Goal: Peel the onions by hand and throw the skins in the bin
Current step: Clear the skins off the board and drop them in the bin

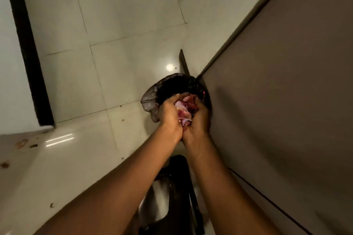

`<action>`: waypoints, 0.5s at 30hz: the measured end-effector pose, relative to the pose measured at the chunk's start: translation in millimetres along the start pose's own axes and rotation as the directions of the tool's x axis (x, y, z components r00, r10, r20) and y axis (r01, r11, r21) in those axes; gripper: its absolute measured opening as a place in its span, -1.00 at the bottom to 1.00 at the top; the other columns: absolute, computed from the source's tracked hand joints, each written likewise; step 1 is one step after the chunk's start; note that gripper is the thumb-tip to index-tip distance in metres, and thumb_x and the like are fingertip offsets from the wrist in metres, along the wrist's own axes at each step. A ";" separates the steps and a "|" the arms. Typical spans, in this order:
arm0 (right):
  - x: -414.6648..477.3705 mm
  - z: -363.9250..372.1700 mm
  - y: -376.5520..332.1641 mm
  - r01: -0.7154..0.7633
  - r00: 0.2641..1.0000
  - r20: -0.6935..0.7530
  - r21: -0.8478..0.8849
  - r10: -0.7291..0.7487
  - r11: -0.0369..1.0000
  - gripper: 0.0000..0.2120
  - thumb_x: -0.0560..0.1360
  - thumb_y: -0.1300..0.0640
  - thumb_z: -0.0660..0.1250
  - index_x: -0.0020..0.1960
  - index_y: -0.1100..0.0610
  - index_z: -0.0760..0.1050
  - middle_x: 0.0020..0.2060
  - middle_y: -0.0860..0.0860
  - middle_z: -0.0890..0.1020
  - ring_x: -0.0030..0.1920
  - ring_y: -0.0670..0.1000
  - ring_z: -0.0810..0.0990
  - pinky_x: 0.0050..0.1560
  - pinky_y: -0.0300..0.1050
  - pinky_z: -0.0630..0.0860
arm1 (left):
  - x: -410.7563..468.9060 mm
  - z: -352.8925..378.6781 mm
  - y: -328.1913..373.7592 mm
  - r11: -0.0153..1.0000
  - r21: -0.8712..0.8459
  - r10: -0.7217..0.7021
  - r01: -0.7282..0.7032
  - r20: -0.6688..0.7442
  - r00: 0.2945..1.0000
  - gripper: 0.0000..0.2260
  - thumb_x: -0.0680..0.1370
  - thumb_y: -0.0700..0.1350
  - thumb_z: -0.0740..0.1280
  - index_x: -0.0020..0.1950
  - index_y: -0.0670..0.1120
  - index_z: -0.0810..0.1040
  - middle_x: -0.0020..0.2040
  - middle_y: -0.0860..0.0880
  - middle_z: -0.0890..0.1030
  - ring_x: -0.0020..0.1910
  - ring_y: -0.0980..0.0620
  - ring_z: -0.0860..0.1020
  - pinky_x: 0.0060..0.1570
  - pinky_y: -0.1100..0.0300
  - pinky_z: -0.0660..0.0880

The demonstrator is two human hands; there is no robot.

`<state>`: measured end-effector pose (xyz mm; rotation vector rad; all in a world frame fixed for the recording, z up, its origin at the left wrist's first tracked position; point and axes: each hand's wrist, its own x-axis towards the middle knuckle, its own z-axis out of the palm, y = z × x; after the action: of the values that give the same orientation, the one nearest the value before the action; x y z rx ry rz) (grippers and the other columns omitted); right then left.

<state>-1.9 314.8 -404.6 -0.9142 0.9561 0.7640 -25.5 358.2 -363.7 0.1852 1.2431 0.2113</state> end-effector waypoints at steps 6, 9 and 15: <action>85.4 24.3 7.8 -0.016 0.997 -0.071 -0.154 0.005 0.988 -0.72 0.67 0.15 0.20 0.09 0.27 0.65 0.05 0.20 0.71 0.00 0.19 0.68 -0.05 0.01 0.62 | 105.8 -3.9 8.9 0.999 -0.032 -0.026 0.022 -0.146 0.989 -0.67 0.66 -0.11 0.19 0.17 -0.29 0.66 0.07 -0.25 0.71 -0.01 -0.17 0.69 0.08 0.04 0.65; 109.7 23.8 10.8 -0.018 0.994 -0.110 -0.277 -0.013 0.961 -0.69 0.65 0.08 0.23 0.22 0.23 0.64 0.21 0.21 0.69 0.10 0.21 0.70 -0.08 0.00 0.65 | 127.2 -7.7 4.7 0.999 -0.038 -0.020 0.016 -0.108 0.994 -0.60 0.66 -0.12 0.17 0.04 -0.35 0.72 0.19 -0.26 0.67 0.16 -0.11 0.65 0.44 0.02 0.47; 176.7 -2.1 15.4 -0.028 0.953 -0.295 -0.319 -0.072 0.947 -0.53 0.45 -0.14 0.34 0.29 0.06 0.58 0.22 0.16 0.67 0.07 0.26 0.71 -0.07 0.16 0.71 | 163.1 -6.5 4.0 0.999 -0.038 0.007 -0.018 -0.284 0.959 -0.73 0.61 -0.10 0.26 0.10 -0.22 0.69 0.08 -0.21 0.73 0.00 -0.20 0.69 0.09 -0.08 0.67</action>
<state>52.3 344.3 -571.0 -1.3547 1.1052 0.7868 18.2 404.5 -514.1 0.1305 1.5225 0.2809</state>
